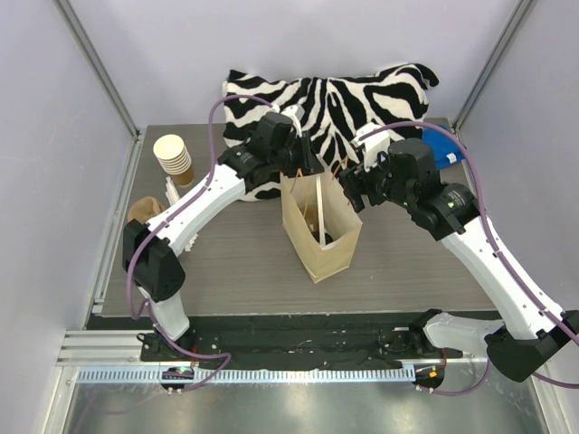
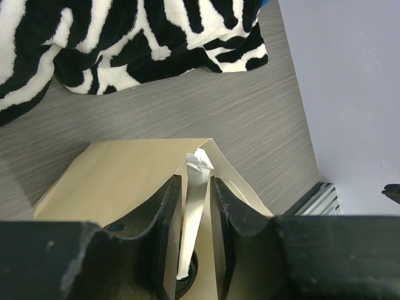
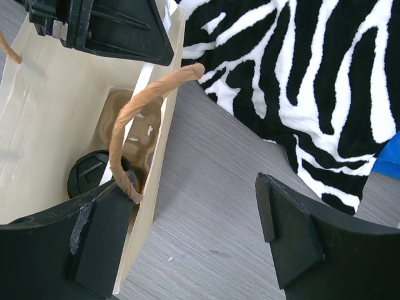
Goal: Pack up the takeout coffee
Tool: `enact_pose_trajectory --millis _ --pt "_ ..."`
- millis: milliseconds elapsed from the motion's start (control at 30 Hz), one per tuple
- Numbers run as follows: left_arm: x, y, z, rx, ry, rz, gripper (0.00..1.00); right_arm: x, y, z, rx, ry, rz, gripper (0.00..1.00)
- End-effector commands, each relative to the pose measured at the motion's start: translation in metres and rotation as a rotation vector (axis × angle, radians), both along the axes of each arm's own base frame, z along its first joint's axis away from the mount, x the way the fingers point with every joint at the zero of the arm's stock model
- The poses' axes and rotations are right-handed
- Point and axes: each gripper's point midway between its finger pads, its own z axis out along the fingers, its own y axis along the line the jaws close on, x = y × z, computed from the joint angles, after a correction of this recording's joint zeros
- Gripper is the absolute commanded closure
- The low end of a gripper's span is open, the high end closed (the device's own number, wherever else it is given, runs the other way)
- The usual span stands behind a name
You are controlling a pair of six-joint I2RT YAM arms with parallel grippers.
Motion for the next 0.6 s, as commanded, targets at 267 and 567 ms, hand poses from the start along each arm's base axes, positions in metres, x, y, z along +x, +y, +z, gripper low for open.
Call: enact_pose_trajectory --millis 267,567 --pt "0.006 0.004 0.064 -0.155 -0.134 0.05 1.0 0.003 0.001 0.029 0.059 -0.073 -0.006 0.15" --pt "0.013 0.021 0.097 -0.227 -0.221 0.172 1.0 0.003 0.001 0.025 0.054 -0.067 -0.007 0.15"
